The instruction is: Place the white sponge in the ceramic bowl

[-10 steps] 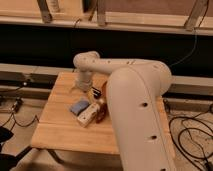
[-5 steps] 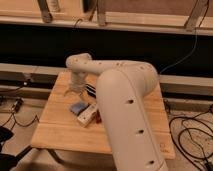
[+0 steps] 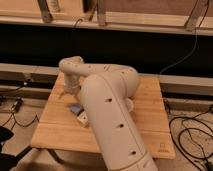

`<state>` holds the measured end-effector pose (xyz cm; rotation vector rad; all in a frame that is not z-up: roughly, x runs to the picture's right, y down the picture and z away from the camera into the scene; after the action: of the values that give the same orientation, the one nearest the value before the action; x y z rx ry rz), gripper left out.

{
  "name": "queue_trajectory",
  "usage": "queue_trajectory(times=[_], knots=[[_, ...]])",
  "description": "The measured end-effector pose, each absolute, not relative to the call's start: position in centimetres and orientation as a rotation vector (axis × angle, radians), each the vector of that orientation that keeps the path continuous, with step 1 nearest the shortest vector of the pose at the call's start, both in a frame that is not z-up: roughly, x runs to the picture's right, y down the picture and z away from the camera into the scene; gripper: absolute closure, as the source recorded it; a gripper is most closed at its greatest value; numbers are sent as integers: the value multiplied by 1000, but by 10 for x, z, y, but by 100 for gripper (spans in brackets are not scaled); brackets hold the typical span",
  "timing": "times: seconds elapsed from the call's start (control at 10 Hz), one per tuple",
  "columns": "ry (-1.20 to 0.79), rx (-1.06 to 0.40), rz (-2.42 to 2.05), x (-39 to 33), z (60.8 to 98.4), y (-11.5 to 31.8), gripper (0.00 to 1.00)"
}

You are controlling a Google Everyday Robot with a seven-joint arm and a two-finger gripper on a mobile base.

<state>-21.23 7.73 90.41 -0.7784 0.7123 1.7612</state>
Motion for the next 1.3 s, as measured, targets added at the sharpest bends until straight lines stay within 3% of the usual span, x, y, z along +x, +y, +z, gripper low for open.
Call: queue_trajectory(times=[0.4,1.3], knots=[[711,-674,1833,-188,925,47,20],[760,-621,1957,-149,938,47,20]])
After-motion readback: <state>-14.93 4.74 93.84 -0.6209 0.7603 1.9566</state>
